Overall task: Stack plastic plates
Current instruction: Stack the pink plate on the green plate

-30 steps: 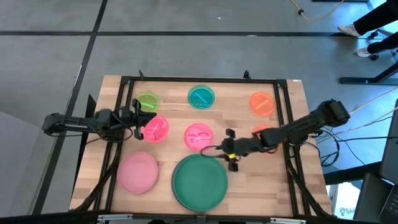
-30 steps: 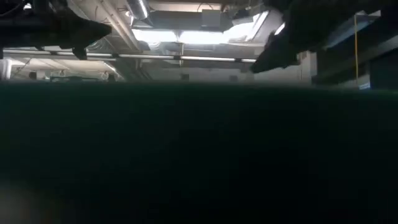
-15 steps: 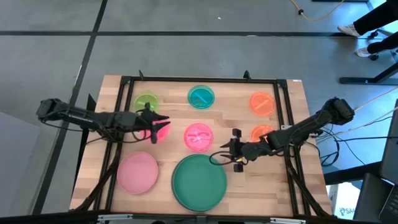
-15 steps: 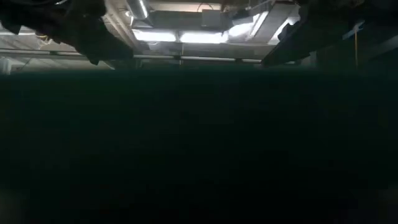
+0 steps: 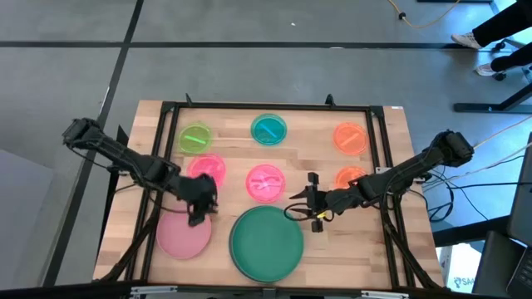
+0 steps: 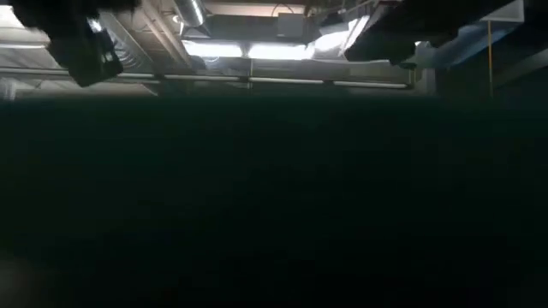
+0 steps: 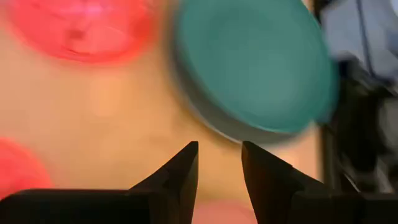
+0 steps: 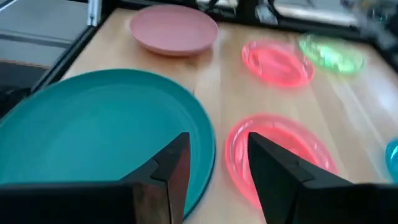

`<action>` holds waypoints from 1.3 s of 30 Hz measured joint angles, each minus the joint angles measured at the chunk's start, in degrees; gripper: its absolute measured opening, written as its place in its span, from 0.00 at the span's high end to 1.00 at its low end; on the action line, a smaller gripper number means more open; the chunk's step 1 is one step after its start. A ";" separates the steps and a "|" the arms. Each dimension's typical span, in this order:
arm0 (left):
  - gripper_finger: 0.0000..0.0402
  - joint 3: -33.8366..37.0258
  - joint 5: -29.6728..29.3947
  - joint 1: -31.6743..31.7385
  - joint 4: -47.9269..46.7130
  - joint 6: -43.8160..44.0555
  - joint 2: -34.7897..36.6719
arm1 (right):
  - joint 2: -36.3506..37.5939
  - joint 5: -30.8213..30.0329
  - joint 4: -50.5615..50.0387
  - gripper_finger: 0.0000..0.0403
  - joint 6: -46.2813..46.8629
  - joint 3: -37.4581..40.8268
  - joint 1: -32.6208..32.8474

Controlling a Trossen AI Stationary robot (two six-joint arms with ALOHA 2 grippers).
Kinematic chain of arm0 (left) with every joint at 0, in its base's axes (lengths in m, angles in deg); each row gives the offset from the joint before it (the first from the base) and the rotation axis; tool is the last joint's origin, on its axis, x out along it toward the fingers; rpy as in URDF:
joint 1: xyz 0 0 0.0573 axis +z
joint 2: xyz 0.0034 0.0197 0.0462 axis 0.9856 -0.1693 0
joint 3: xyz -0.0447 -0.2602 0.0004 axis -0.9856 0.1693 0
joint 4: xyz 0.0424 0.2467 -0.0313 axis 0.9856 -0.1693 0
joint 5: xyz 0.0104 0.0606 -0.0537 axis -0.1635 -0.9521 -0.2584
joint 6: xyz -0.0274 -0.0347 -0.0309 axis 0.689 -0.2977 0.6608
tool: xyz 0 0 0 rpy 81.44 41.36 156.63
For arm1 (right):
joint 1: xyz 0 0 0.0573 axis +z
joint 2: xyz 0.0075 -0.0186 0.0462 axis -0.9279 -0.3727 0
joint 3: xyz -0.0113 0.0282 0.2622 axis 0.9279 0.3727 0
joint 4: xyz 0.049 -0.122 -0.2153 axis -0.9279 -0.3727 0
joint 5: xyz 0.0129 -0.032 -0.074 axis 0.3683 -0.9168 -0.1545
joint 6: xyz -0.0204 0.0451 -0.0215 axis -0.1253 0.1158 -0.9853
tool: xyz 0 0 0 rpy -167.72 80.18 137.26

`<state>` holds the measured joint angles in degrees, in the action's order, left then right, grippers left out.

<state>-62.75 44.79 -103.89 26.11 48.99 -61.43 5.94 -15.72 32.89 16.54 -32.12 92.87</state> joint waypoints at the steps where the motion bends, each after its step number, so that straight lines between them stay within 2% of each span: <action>1: 0.71 -1.72 0.07 -1.33 -0.45 0.00 -1.61 | 0.00 0.00 0.94 0.62 -1.47 0.00 0.00; 5: 0.71 -8.55 -0.59 -5.06 -5.73 0.89 -8.95 | 0.00 -0.02 6.22 0.62 -6.23 -0.02 -0.04; 8: 0.71 -12.38 0.12 -6.66 -11.52 6.47 -14.40 | 0.00 -0.02 7.28 0.62 -7.11 -0.04 -0.03; 13: 0.71 -16.70 12.70 -7.75 -19.71 19.74 -22.53 | 0.00 -0.02 5.84 0.62 -6.88 -0.04 -0.03; 16: 0.71 -17.78 15.23 -9.49 -18.71 24.16 -25.77 | 0.00 -0.61 5.80 0.62 -7.51 -0.04 -0.04; 23: 0.71 -18.12 14.15 -11.73 -15.20 31.17 -30.43 | 0.00 -1.52 5.59 0.62 -8.92 -0.04 -0.04; 39: 0.71 -18.12 9.92 -12.93 -14.75 32.60 -36.19 | 0.00 -5.13 6.27 0.62 -10.30 -0.04 -0.04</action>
<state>-80.87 54.72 -116.82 11.36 81.59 -97.62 5.94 -20.85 39.16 6.24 -32.16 92.82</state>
